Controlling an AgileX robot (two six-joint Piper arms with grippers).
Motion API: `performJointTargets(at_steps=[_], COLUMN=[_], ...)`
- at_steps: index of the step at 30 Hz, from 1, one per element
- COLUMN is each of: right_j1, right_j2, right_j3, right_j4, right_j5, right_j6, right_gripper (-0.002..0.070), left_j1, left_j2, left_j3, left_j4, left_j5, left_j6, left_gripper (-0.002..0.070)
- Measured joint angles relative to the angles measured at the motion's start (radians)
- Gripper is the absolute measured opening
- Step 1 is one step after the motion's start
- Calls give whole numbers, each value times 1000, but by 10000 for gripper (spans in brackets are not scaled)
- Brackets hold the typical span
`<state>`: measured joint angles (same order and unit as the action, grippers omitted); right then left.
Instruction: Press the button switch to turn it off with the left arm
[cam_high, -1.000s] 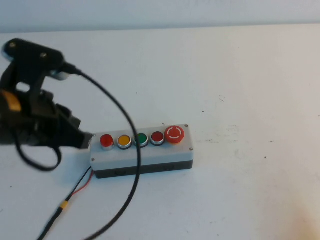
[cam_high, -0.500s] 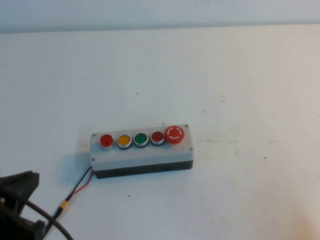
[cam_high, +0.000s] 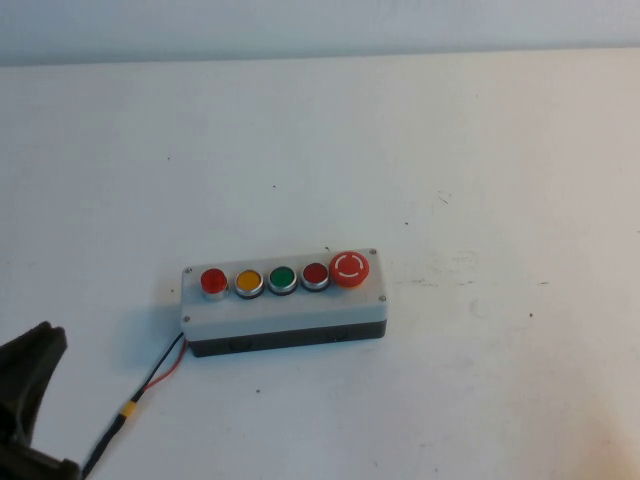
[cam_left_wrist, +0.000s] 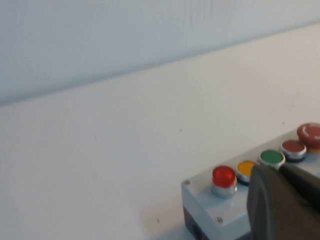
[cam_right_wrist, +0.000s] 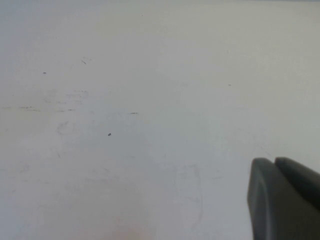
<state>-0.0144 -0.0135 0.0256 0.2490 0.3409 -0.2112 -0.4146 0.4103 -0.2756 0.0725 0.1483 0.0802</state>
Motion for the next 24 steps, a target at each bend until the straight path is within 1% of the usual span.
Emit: performJointTargets(at_steps=[3, 6, 8, 10, 13, 20, 22, 24], right_j1=[0, 0, 0, 0, 0, 0, 0, 0], right_j2=[0, 0, 0, 0, 0, 0, 0, 0], right_j3=[0, 0, 0, 0, 0, 0, 0, 0], right_j4=[0, 0, 0, 0, 0, 1, 1, 1], right_j5=[0, 0, 0, 0, 0, 0, 0, 0], right_j6=[0, 0, 0, 0, 0, 0, 0, 0], right_gripper=[-16, -16, -16, -16, -16, -16, -16, -16], left_j1=[36, 110, 170, 217, 259, 263, 263, 263], left_j2=[-114, -231, -293, -339, -396, -419, -419, -419], left_j3=[108, 202, 256, 289, 298, 302, 302, 302], left_j4=[-43, -79, -85, -88, -92, -94, -94, -94], left_j5=[-138, -276, -328, -335, -247, 116, 193, 233], left_j6=[66, 101, 103, 89, 74, 47, 42, 38], left_gripper=[-2, -2, -2, -2, -2, -2, -2, -2])
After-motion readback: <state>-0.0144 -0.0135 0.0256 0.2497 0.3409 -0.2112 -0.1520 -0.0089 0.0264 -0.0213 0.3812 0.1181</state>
